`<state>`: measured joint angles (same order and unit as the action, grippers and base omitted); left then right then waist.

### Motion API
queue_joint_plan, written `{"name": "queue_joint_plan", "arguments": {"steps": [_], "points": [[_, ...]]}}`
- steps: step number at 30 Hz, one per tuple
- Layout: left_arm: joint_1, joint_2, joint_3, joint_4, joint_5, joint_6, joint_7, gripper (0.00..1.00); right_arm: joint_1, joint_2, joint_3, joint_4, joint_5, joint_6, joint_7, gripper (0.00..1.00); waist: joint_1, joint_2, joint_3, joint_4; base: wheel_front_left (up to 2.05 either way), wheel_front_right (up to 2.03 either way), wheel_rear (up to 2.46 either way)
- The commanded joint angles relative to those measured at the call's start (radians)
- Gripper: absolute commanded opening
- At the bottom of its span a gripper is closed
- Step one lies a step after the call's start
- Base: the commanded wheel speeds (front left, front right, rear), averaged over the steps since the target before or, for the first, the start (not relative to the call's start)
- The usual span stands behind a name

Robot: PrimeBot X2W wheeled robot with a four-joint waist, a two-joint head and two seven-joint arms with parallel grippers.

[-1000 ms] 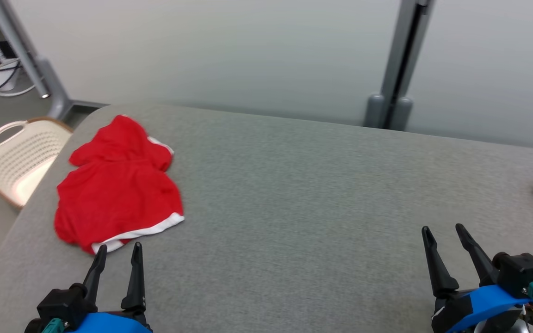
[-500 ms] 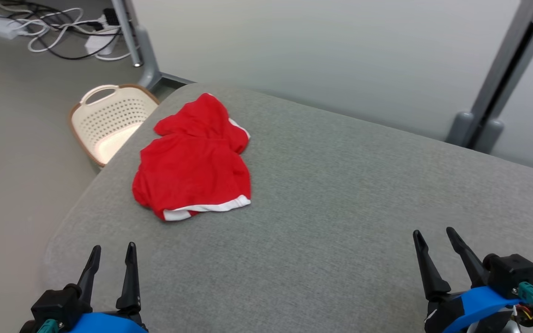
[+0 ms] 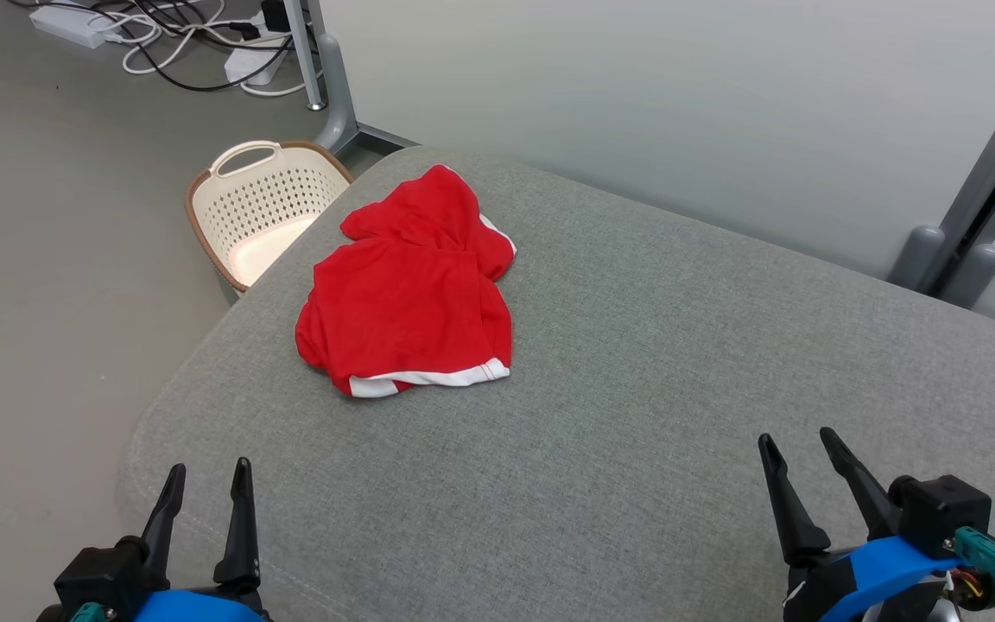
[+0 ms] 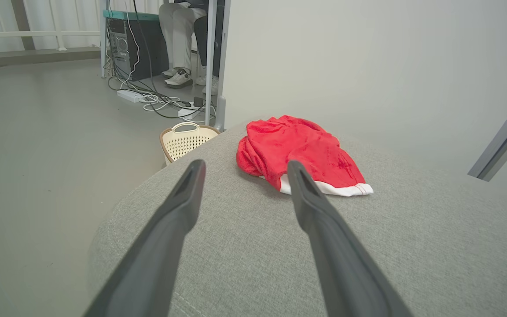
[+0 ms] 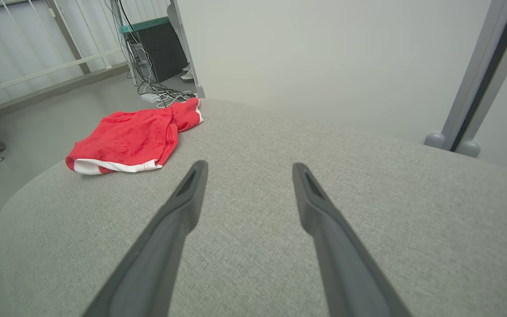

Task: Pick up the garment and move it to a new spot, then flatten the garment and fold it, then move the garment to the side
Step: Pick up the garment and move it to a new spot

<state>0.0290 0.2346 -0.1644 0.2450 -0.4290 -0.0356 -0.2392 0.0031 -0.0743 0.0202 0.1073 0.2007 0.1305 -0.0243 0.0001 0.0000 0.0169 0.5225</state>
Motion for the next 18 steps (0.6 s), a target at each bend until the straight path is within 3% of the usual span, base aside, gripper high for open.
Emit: {"name": "queue_joint_plan", "arguments": {"steps": [1, 11, 18], "points": [[0.008, 0.005, 0.001, -0.006, -0.004, 0.004, 0.000, 1.00, -0.008, -0.006, 0.001, 0.002, 0.002, 0.001, -0.004, 1.00, -0.0001, 0.0000, -0.001, -0.003, 0.00, 0.00, 0.00], [-0.081, 0.002, 0.018, -0.052, -0.063, 0.006, 0.091, 1.00, -0.012, -0.015, 0.006, -0.019, 0.001, 0.001, 0.006, 1.00, -0.0001, 0.0000, 0.026, -0.038, 0.00, 0.00, 0.00], [-0.233, 0.049, 0.066, -0.082, -0.141, 0.027, 0.274, 1.00, -0.038, -0.042, 0.025, -0.054, -0.007, 0.001, 0.029, 1.00, -0.0001, 0.0000, 0.101, -0.091, 0.00, 0.00, 0.00]]}}
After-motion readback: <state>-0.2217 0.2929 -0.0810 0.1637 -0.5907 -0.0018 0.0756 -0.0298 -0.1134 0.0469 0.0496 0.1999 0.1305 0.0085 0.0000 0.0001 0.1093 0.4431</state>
